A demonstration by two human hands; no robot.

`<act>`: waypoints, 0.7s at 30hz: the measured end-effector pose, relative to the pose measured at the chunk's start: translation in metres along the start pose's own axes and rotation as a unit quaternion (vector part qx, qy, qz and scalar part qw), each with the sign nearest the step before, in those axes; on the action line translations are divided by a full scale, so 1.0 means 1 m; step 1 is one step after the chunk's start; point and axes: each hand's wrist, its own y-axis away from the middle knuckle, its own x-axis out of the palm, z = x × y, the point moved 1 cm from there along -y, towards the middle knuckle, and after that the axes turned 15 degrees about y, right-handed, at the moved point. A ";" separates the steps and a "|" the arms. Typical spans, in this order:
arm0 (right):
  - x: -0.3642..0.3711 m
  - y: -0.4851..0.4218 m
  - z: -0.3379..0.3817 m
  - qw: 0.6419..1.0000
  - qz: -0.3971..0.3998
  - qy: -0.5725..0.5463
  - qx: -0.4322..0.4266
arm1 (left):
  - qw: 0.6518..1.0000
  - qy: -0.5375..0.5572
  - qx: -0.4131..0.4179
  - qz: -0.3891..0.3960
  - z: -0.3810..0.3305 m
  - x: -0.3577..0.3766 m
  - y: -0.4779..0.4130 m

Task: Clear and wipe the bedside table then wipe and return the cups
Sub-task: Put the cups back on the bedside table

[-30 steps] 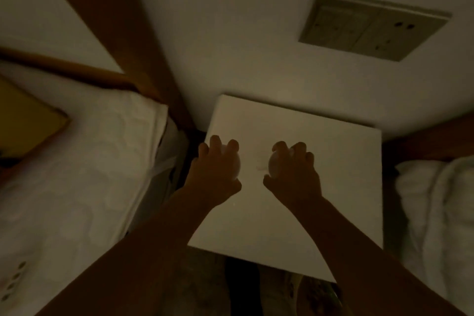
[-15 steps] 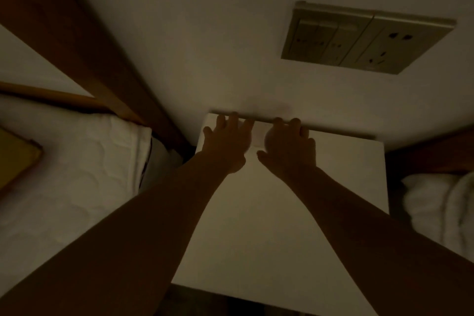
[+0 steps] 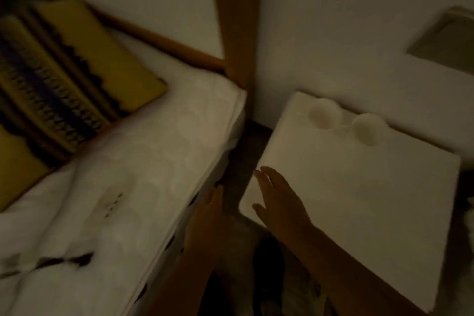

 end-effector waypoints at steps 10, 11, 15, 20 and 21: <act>0.073 -0.020 0.193 0.979 0.119 0.009 -0.167 | 0.979 0.069 -0.155 -0.113 0.200 -0.075 0.116; 0.075 -0.023 0.208 0.977 0.119 0.014 -0.177 | 0.976 0.074 -0.164 -0.127 0.214 -0.082 0.122; 0.079 -0.049 0.256 0.976 0.085 0.022 -0.199 | 0.956 0.111 -0.190 -0.194 0.257 -0.111 0.128; 0.072 -0.093 0.284 0.979 -0.013 0.004 -0.201 | 0.939 0.153 -0.157 -0.266 0.276 -0.145 0.102; 0.072 -0.101 0.287 0.979 -0.023 0.010 -0.203 | 0.935 0.165 -0.150 -0.275 0.280 -0.150 0.096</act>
